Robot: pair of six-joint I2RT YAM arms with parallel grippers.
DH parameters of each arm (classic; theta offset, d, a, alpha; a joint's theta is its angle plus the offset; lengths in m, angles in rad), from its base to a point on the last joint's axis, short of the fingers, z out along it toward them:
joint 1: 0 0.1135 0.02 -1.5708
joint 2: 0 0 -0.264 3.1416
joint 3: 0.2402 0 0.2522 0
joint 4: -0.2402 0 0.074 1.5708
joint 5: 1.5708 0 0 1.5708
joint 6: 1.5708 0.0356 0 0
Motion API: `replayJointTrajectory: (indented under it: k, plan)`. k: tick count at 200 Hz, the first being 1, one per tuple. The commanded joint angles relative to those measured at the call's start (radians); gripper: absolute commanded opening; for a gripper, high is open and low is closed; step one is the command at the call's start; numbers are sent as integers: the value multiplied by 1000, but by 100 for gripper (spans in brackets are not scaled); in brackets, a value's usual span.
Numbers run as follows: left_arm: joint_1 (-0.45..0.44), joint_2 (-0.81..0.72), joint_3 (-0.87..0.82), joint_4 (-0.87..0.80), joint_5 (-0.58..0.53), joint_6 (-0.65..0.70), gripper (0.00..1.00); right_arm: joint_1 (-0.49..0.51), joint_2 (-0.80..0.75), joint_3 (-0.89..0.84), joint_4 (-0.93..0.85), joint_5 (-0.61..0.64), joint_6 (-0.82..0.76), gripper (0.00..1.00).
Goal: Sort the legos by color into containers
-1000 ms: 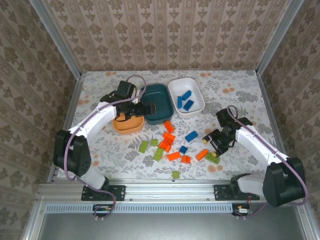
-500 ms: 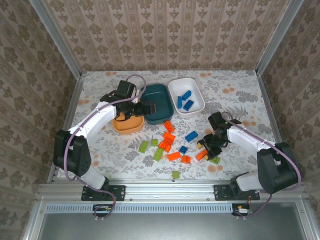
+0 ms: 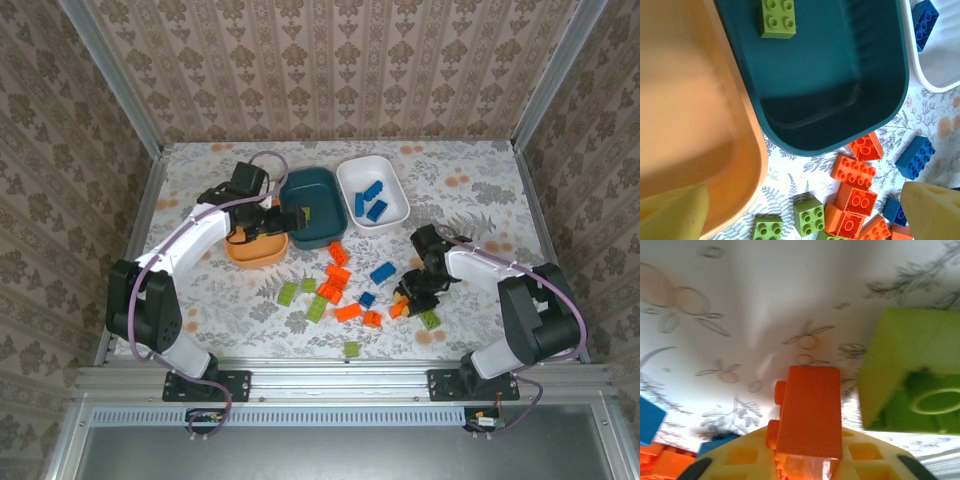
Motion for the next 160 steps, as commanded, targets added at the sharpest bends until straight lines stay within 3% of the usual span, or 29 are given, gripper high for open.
replayJointTrajectory:
  k: [1,34,61,107,129,160]
  plan:
    - [18,-45,-12,-26,-3,26,100,10,20,60,1,25,-22,19]
    - [45,-87,-24,-20,-3,13,100,17,11,203,-22,53,-85,18]
    - [92,-138,-32,-19,-3,-1,100,45,100,393,78,-60,-159,18]
    - [189,-282,-110,-3,-5,-62,100,175,437,776,331,-361,-209,19]
    - [236,-354,-160,-4,9,-81,100,234,595,965,384,-427,-209,19]
    - [294,-442,-227,-13,26,-101,100,301,810,1252,322,-456,-235,20]
